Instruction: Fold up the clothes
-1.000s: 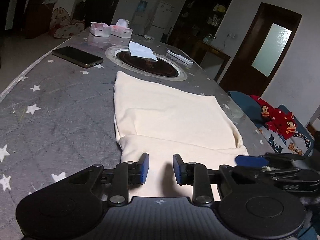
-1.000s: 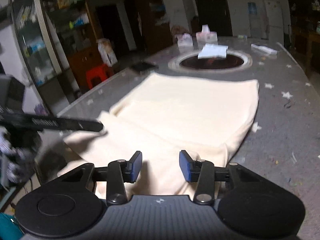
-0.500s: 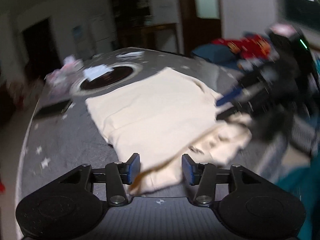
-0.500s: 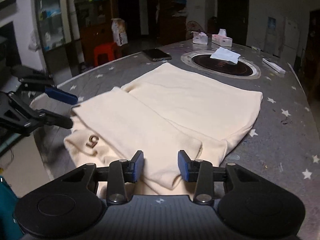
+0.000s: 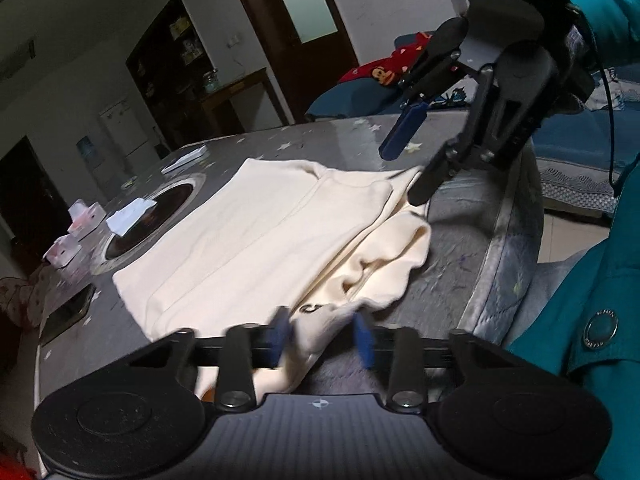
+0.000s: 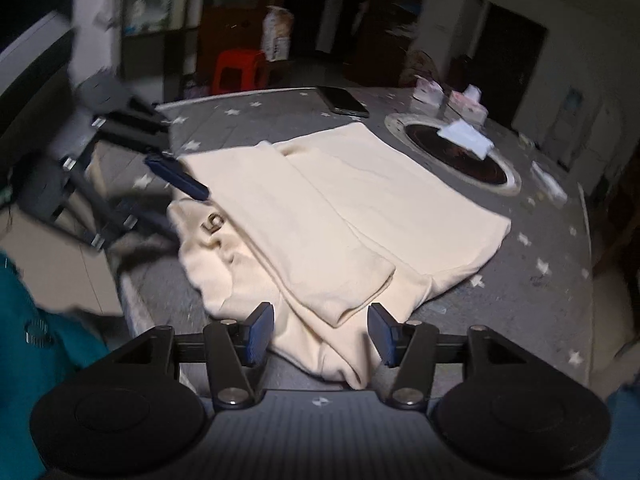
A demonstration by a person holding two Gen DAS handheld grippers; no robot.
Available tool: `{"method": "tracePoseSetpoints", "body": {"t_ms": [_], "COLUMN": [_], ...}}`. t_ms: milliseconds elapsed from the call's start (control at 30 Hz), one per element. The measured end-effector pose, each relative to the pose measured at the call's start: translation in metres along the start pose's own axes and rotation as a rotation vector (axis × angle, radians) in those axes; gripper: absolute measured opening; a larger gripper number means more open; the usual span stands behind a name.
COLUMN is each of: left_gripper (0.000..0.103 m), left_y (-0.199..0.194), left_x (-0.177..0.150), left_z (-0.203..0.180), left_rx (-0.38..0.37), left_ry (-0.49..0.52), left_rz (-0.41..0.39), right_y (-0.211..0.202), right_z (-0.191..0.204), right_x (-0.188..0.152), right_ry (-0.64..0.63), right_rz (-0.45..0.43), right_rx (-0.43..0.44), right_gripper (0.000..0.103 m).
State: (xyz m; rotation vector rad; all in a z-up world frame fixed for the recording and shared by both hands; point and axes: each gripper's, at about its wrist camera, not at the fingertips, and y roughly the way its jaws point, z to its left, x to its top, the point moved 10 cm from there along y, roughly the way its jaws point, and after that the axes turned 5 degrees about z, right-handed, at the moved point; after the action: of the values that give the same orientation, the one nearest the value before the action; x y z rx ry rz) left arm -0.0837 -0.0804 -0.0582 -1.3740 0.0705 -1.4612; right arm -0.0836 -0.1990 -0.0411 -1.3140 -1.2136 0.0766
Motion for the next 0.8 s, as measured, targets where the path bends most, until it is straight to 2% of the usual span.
{"method": "tracePoseSetpoints", "body": {"t_ms": [167, 300, 433, 467, 567, 633, 800], "left_gripper": [0.015, 0.013, 0.013, 0.014, 0.021, 0.043, 0.046], "left_y": [-0.002, 0.001, 0.006, 0.007, 0.003, -0.002, -0.002], "left_x": [0.013, 0.024, 0.028, 0.027, 0.019, 0.012, -0.01], "left_z": [0.023, 0.038, 0.046, 0.047, 0.045, 0.041, 0.028], "left_rx": [-0.015, -0.033, -0.036, -0.035, -0.022, -0.003, 0.05], "left_ry": [-0.134, -0.213, -0.246, -0.25, -0.236, -0.212, -0.106], "left_rz": [-0.031, -0.044, -0.041, -0.038, -0.025, -0.018, 0.025], "right_y": [0.005, 0.015, 0.031, 0.032, 0.034, 0.032, 0.028], "right_z": [0.017, 0.027, 0.022, 0.018, 0.008, 0.0, -0.014], "right_x": [-0.006, -0.002, 0.01, 0.012, 0.018, 0.022, 0.03], "right_ry": [-0.119, -0.186, -0.116, -0.084, 0.014, 0.063, 0.145], "right_rz": [0.001, -0.041, -0.073, -0.074, -0.073, -0.08, -0.09], "right_rx": [-0.007, -0.022, -0.014, 0.005, 0.062, 0.082, 0.116], "right_gripper": [0.058, 0.058, 0.043, 0.03, 0.015, 0.014, 0.012]}}
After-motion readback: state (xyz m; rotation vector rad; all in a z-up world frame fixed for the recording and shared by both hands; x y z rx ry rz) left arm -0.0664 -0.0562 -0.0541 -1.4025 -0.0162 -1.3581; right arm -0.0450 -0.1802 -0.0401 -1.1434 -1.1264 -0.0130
